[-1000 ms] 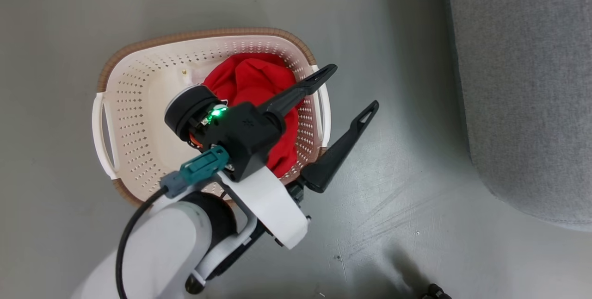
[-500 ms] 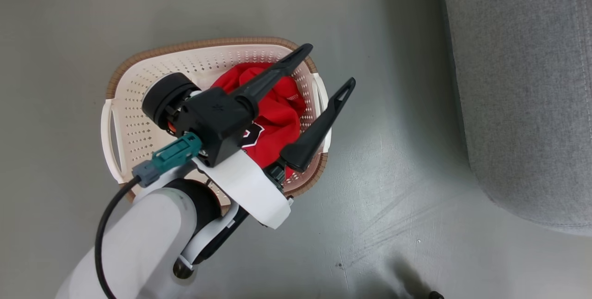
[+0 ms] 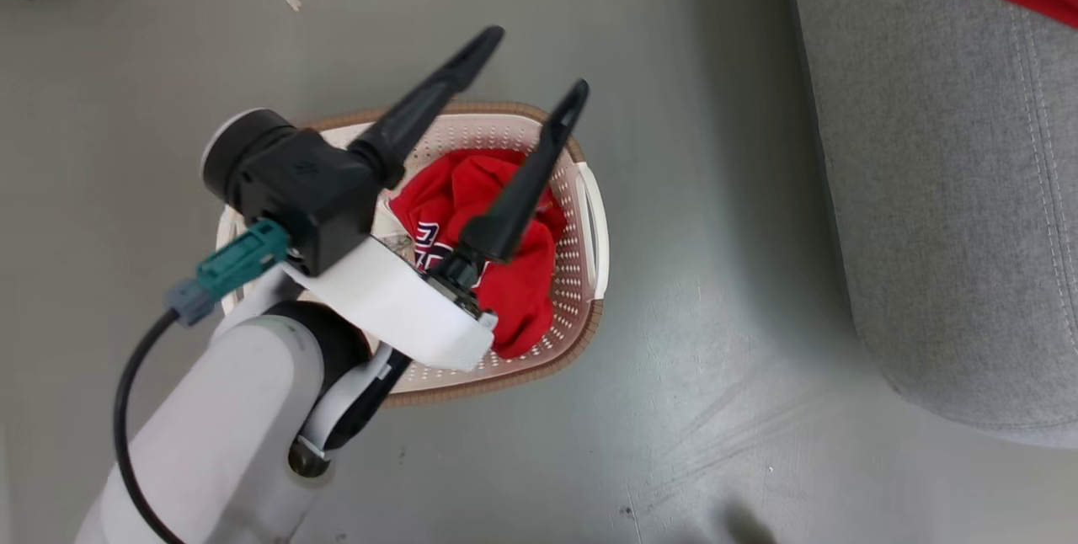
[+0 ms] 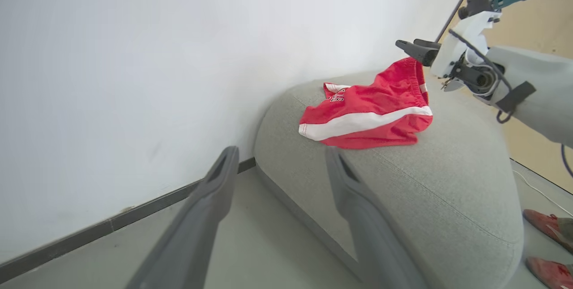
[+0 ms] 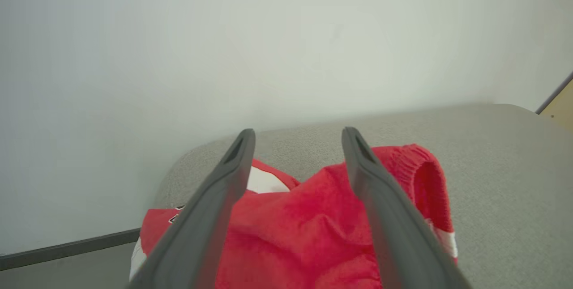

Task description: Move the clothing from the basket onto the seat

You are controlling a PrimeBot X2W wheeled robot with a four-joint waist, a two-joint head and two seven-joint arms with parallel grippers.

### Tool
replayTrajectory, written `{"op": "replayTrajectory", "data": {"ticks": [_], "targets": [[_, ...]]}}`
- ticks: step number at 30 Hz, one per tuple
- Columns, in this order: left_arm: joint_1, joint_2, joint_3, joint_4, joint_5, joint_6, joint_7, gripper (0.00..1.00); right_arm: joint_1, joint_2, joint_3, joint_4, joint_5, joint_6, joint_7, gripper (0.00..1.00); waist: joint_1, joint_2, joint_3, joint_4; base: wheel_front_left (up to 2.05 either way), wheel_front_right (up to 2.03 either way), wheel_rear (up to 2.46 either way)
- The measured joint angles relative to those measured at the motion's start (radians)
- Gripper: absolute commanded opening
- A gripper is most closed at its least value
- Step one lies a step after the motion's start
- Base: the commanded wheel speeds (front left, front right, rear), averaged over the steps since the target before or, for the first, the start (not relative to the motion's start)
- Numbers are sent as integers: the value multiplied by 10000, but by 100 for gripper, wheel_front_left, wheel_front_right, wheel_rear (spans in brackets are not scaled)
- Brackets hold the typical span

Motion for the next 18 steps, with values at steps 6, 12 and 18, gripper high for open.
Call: {"op": "replayTrajectory", "data": {"ticks": [6, 12, 18], "targets": [[254, -54, 382, 209, -6, 201, -472, 100, 73, 545, 784, 33, -73, 0, -337, 100, 0, 0, -369, 161, 0, 0, 0], [616, -40, 828, 493, -17, 439, -1011, 100, 580, 1198, 1639, 176, -228, 0, -709, 100, 0, 0, -775, 364, 0, 0, 0], [1152, -35, 1170, 869, -36, 602, -1498, 100, 1084, 1480, 2297, 336, -226, 0, -940, 100, 0, 0, -1219, 590, 0, 0, 0]]}}
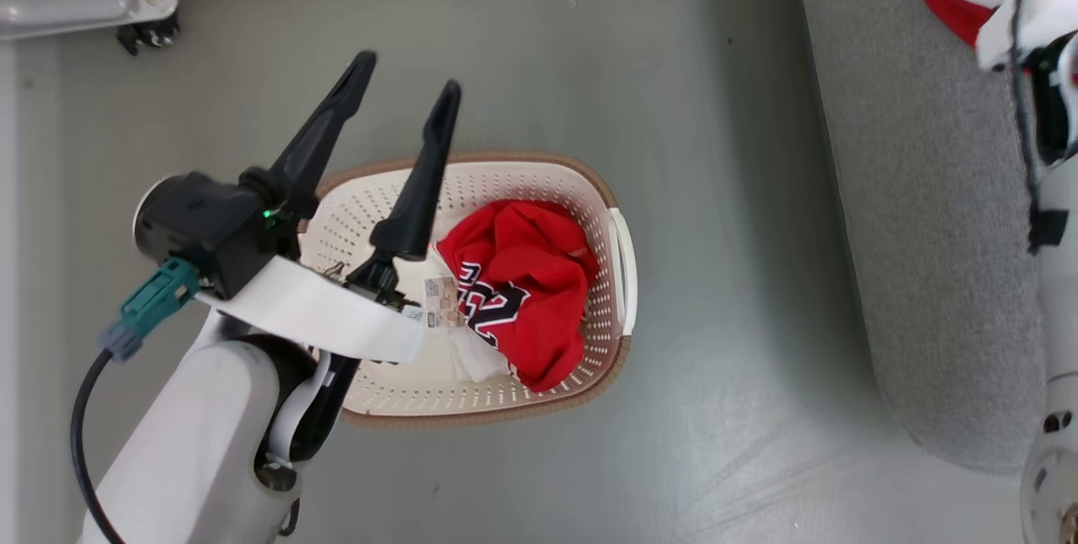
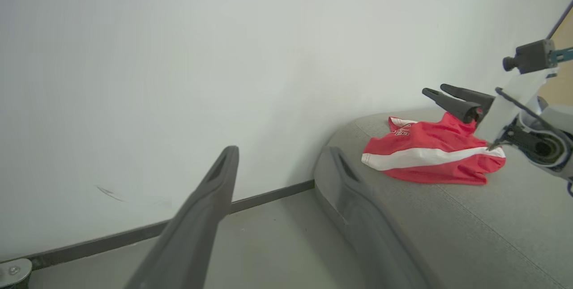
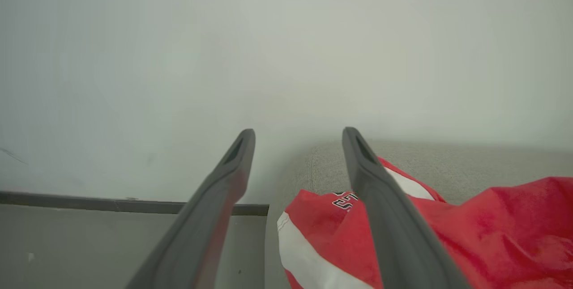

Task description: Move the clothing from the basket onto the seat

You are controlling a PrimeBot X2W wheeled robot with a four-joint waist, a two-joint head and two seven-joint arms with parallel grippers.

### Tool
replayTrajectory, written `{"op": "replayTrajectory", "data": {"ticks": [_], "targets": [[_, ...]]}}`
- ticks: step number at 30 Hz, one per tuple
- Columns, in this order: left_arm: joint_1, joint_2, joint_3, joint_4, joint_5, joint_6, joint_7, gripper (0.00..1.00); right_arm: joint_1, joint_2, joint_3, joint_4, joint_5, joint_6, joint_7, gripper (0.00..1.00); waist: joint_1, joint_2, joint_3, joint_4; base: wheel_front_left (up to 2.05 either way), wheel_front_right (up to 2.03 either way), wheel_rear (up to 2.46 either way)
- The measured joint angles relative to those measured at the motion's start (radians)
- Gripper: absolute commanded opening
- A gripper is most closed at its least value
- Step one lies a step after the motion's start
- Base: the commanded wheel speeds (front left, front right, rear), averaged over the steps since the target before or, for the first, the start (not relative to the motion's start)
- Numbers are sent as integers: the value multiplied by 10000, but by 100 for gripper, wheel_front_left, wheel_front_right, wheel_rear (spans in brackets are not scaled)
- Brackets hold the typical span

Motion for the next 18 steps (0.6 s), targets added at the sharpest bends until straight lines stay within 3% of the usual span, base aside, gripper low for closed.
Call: {"op": "replayTrajectory", "data": {"ticks": [14, 18], "targets": [[1284, -90, 650, 959, -408, 261, -1197, 100, 1451, 113, 1534, -58, 807, -2, -320, 100, -1, 0, -1214, 551, 0, 0, 0], [1543, -109, 890, 1151, -512, 261, -1597, 100, 1867, 119, 2276, -742, 1252, -2, -318, 100, 0, 0, -1580, 682, 0, 0, 0]]}}
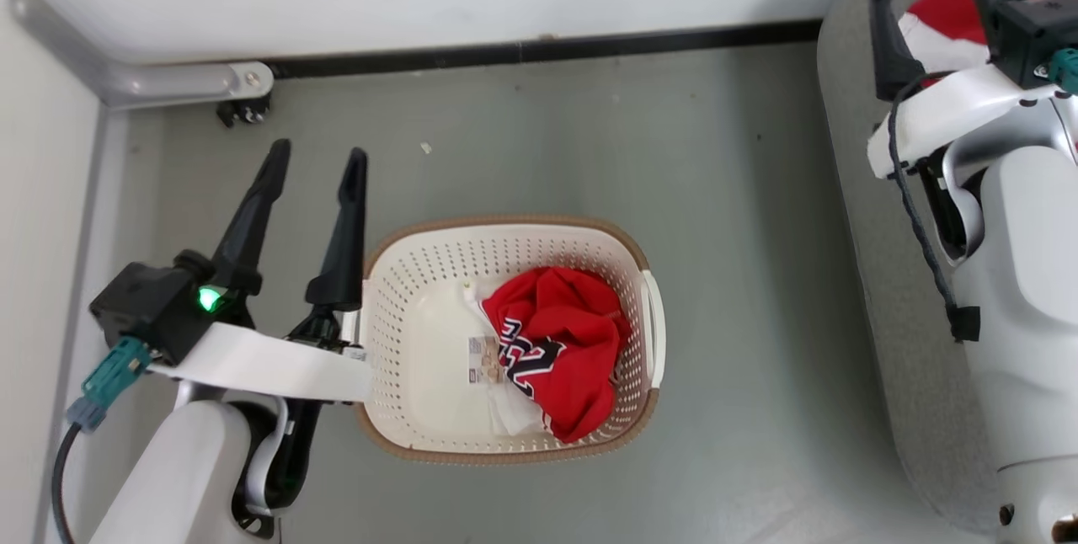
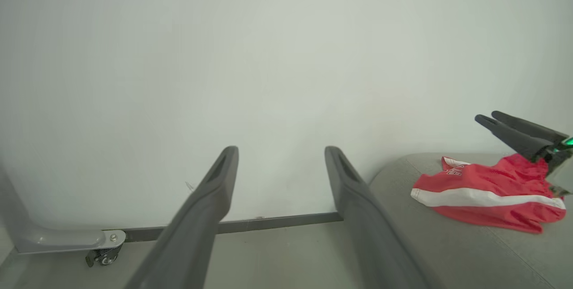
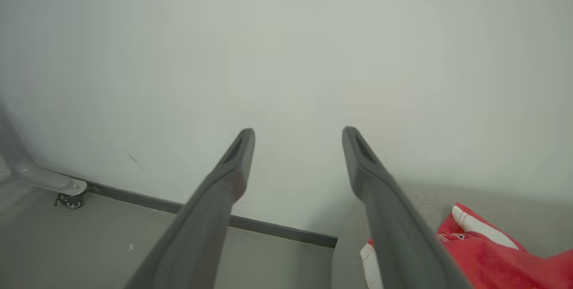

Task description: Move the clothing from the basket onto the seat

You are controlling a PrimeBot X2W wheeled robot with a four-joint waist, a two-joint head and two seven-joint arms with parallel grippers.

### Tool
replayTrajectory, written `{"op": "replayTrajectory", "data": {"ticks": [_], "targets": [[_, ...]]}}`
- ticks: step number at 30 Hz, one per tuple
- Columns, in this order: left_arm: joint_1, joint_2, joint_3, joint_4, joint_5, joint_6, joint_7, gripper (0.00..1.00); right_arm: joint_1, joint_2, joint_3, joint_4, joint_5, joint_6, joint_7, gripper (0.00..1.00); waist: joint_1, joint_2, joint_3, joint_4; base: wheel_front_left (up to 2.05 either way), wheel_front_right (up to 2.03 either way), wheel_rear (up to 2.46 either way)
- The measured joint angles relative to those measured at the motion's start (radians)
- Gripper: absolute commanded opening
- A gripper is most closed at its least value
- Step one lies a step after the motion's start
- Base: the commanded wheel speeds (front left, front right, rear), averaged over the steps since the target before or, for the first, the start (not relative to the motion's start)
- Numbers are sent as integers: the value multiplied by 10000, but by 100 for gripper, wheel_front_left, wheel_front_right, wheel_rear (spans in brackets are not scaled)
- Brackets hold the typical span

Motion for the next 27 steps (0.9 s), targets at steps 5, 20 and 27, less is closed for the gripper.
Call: {"op": "replayTrajectory", "data": {"ticks": [5, 20, 27], "targets": [[391, 8, 282, 270, -29, 2, -472, 100, 441, 2, 598, -1087, 585, 0, -13, 100, 0, 0, -434, 143, 0, 0, 0], [1623, 4, 857, 909, -332, -15, -679, 100, 2938, -2, 1011, -2500, 1381, 0, -29, 100, 0, 0, -1653, 478, 0, 0, 0], [2057, 144, 1020, 1085, -130, -102, -752, 100, 3987, 10, 754, -3133, 1482, 0, -31, 100, -1, 0, -2155, 640, 0, 0, 0]]}}
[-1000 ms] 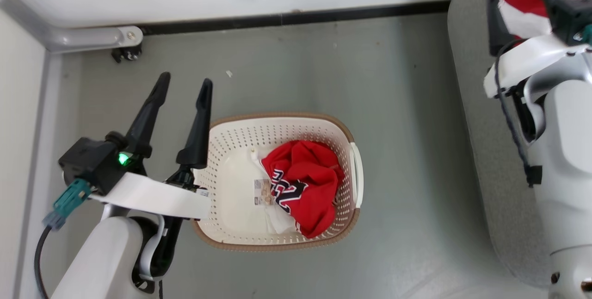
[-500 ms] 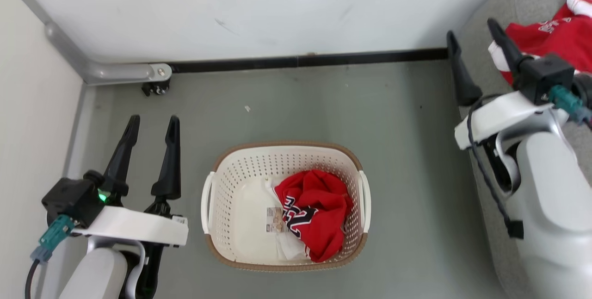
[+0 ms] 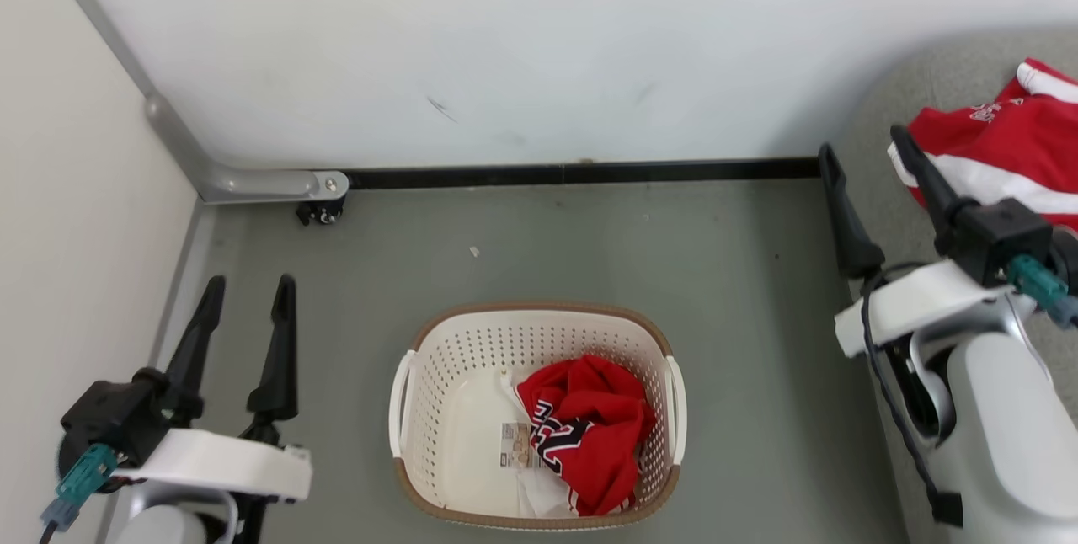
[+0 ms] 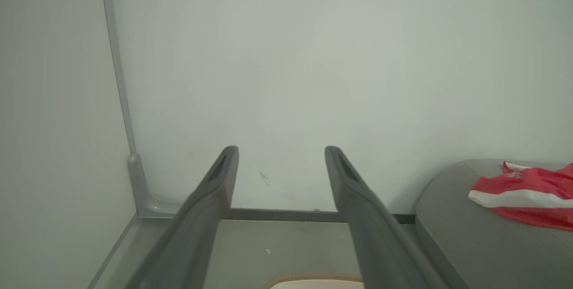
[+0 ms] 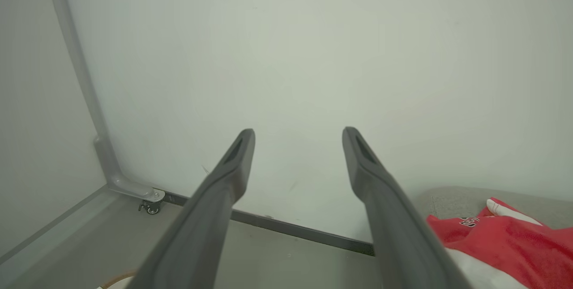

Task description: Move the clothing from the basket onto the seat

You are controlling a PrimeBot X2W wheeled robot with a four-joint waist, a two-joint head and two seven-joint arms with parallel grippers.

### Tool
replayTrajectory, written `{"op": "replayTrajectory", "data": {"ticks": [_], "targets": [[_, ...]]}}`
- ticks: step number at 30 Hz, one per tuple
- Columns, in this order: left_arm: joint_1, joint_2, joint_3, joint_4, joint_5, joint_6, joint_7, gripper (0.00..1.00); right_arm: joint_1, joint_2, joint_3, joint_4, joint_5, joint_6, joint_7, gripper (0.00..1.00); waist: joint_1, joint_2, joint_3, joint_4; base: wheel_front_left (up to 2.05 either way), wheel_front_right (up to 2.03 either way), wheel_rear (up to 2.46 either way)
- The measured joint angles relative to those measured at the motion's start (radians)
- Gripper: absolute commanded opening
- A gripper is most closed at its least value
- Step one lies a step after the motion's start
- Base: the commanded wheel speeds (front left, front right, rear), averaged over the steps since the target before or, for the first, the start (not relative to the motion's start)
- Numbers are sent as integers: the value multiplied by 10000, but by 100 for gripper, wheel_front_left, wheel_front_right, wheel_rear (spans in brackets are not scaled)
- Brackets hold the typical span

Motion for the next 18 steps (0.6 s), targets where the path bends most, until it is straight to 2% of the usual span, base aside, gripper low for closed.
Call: {"op": "replayTrajectory", "data": {"ticks": [4, 11, 18], "targets": [[230, 359, 15, 134, 579, 12, -12, 100, 520, 12, 12, -171, 176, 0, 0, 100, 0, 0, -266, 89, 0, 0, 0], [544, 176, 0, 184, 617, -4, -13, 100, 1344, 38, -54, -579, 359, 0, 0, 100, 0, 0, -703, 222, 0, 0, 0], [1038, -50, 10, 512, 516, -222, -38, 100, 2250, 71, -222, -826, 499, 0, 0, 100, 0, 0, -1147, 317, 0, 0, 0]]}}
